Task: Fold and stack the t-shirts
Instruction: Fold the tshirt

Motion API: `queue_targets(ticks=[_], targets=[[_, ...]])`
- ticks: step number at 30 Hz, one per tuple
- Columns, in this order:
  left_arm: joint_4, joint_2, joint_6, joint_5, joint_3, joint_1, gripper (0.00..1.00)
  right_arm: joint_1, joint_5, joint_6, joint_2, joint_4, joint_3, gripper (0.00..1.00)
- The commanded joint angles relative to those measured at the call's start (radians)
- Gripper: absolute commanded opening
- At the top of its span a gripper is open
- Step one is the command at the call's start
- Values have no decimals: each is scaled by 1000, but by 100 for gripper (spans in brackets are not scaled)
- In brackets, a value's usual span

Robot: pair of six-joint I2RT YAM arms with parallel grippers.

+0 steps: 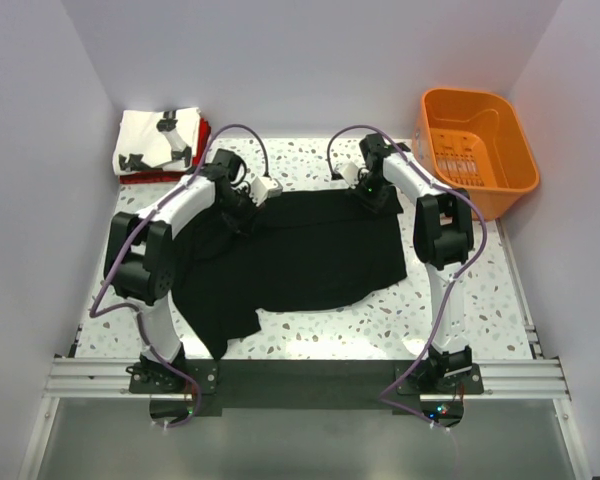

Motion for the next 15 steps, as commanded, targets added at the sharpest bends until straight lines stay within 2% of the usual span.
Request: queue_targets(ticks=[1,4,7,15], targets=[[49,-41,-44,-45,-25,-10,11,-1,2,-4,-17,7,24,31],[40,-7,-50,-72,-13,-12,21,2,1,-2,-15,6,28,31],[39,27,-50,-95,-8,-18,27,4,4,-2,-12,7,28,31],[50,100,-34,-158,-5,-24,33,4,16,-2,-1,13,21,31]])
